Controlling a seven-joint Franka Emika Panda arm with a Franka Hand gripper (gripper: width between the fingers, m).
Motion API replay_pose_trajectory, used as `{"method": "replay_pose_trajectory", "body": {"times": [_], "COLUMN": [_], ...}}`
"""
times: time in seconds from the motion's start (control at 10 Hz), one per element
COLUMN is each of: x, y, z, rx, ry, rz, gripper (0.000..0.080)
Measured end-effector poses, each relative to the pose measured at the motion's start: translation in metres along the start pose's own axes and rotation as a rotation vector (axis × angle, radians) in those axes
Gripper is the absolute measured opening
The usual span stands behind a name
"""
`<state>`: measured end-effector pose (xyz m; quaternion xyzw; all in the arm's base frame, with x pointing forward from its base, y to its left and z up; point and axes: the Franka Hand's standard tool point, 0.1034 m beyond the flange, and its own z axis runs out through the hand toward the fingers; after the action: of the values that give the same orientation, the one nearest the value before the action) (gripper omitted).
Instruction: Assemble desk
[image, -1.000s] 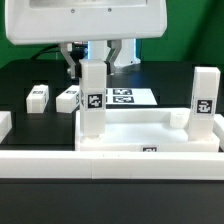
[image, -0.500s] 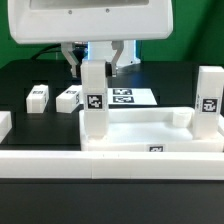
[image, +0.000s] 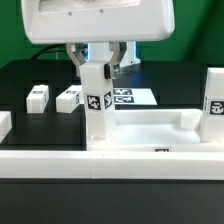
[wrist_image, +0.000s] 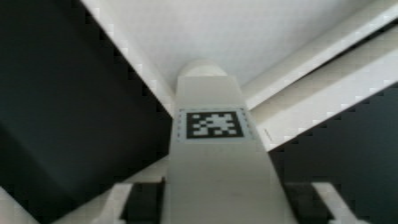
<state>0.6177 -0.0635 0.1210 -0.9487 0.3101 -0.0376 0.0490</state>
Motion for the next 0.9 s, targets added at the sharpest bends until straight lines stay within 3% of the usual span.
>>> {"method": "replay_pose_trajectory", "body": {"times": [0.2,0.6,0.9], "x": [-0.0012,-0.0031,-0.0031], "y": [-0.0025,-0.0048,-0.0049], "z": [0.0004,0.0012,0.0012], "rx": [0.014,0.018,0.019], "ry": [-0.005,-0.013,-0.012], "rz": [0.205,0.457,0.395], "gripper": [0.0289,0.0290,0.0300]}}
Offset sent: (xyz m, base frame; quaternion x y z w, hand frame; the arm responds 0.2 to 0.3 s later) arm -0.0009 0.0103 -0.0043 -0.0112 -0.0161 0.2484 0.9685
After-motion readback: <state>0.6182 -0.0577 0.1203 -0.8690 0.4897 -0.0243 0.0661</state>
